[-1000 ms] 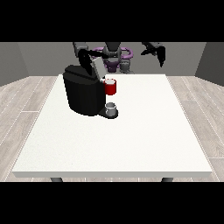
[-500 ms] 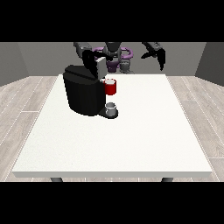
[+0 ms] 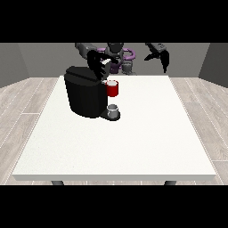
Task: Insert the coffee pod into the coffee machine and close the lid
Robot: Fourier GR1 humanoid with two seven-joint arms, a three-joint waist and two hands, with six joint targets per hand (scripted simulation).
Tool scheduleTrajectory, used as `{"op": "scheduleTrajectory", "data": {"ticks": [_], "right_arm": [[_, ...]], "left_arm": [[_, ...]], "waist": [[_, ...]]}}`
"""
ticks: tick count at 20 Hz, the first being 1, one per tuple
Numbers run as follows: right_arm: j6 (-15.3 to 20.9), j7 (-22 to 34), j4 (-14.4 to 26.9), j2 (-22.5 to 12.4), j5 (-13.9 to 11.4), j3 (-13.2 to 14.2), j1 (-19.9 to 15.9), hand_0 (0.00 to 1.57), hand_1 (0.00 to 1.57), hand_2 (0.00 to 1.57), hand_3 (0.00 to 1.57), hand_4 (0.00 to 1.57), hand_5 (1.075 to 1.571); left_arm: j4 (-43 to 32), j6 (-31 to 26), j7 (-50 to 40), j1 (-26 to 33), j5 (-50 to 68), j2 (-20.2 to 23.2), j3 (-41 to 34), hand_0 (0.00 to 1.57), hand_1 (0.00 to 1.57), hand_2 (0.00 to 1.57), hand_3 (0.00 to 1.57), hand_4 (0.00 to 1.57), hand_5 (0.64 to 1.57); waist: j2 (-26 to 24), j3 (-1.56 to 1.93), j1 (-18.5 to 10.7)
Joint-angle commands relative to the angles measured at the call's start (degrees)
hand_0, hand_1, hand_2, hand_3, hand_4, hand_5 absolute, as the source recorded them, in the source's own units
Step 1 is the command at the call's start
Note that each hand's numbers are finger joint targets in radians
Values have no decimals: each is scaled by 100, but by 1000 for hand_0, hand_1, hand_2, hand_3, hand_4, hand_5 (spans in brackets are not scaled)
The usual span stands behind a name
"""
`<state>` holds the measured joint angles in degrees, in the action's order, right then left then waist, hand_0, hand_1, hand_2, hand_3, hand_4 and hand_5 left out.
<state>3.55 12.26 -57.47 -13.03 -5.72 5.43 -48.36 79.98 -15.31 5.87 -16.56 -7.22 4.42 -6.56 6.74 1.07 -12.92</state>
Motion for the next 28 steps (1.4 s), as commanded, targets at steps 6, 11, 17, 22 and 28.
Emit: {"op": "scheduleTrajectory", "data": {"ticks": [6, 11, 17, 22, 28], "right_arm": [[-173, -111, -341, -65, -286, -332, -843, 0, 0, 0, 0, 241, 1571], [-115, 400, -769, -157, -346, -322, -894, 0, 0, 0, 0, 146, 1571], [-101, 971, -1273, -373, -443, -289, -931, 0, 0, 0, 0, 0, 1571], [-236, 1252, -1491, -729, -454, -54, -1063, 0, 0, 0, 0, 0, 1571], [-201, 1168, -1627, -809, -316, 276, -1148, 0, 0, 0, 0, 0, 1571]], "left_arm": [[100, -63, -19, -335, -80, -141, 297, 0, 0, 0, 0, 365, 1571], [56, -122, 98, -491, -116, -119, 361, 0, 0, 0, 0, 439, 1571], [34, -295, -70, -790, -15, -177, 467, 0, 0, 0, 0, 424, 1571], [44, -314, -23, -992, -78, -255, 611, 0, 0, 0, 0, 368, 1571], [115, -321, 152, -1263, -118, -331, 726, 0, 0, 0, 0, 362, 1571]], "waist": [[272, -106, -825], [439, -106, -1175], [509, -103, -1535], [881, -96, -1960], [1282, -96, -2251]]}}
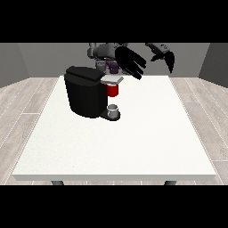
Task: Insert the coffee pod into the coffee machine and close the lid
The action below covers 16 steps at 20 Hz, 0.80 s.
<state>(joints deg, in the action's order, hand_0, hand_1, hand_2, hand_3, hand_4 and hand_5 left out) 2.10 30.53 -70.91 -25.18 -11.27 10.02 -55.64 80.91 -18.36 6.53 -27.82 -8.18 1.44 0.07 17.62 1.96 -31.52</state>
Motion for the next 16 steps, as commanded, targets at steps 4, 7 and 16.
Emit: {"op": "scheduleTrajectory", "data": {"ticks": [4, 7, 16], "right_arm": [[33, -1194, 11, 600, 218, -244, -663, 0, 0, 0, 0, 53, 1571], [-23, -1354, 127, 700, 247, -311, -893, 0, 0, 0, 0, 101, 1571], [61, -2356, 128, 1669, 238, -868, -469, 0, 0, 0, 0, 172, 1571]], "left_arm": [[167, -17, -257, -475, 102, 10, -64, 0, 0, 0, 0, 215, 1571], [-7, -78, 40, -345, 209, 193, -302, 0, 0, 0, 0, 312, 1571], [-77, -16, 187, 350, 223, 187, -373, 0, 0, 0, 0, 322, 1571]], "waist": [[423, -194, -361], [513, -199, -148], [-87, -199, 503]]}}
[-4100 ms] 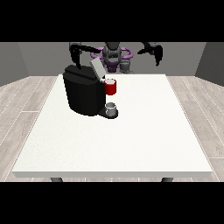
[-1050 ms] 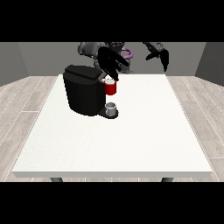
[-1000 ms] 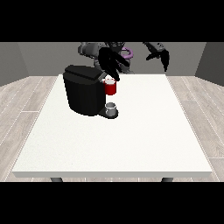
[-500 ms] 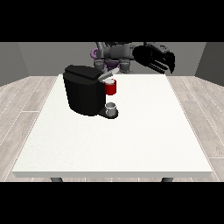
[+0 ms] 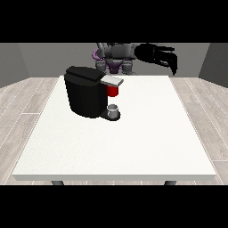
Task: Insert the coffee pod into the coffee machine and close the lid
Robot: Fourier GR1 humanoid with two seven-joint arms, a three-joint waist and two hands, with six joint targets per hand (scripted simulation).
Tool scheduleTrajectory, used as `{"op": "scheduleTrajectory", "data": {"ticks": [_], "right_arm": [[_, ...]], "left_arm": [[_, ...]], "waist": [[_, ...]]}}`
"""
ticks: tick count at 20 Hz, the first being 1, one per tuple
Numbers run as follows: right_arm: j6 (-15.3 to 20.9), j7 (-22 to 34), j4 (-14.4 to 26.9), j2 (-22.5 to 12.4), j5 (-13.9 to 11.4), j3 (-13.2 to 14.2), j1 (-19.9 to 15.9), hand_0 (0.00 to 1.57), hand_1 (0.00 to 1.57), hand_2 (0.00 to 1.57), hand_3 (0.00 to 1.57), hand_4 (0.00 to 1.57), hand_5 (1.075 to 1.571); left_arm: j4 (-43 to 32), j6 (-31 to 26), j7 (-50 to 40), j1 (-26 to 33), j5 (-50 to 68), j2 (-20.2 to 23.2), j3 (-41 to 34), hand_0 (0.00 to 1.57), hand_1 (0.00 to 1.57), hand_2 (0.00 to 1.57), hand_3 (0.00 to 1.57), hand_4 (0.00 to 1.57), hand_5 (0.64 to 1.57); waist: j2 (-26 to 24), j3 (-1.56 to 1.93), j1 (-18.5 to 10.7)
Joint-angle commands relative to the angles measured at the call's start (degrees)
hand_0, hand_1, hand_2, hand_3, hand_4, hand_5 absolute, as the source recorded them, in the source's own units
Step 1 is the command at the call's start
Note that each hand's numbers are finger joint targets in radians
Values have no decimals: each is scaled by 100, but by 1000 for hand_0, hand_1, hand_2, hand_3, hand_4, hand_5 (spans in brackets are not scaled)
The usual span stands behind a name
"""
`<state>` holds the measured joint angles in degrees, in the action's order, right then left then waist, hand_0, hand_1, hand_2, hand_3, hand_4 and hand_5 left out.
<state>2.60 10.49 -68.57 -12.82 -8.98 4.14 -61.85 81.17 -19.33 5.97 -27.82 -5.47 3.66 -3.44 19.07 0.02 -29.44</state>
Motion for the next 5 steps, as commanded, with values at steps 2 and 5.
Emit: {"op": "scheduleTrajectory", "data": {"ticks": [2, 5], "right_arm": [[100, -670, 6, 687, 31, -343, 342, 0, 0, 0, 0, 181, 1571], [-9, -744, -250, 1169, -4, -832, 1013, 0, 0, 0, 0, 259, 1571]], "left_arm": [[-14, 67, -31, 360, 49, -8, -82, 0, 0, 0, 0, 248, 1571], [-295, 251, 313, 861, -30, 43, -279, 0, 0, 0, 0, 266, 1571]], "waist": [[-380, -3, 396], [-821, -4, 1012]]}}
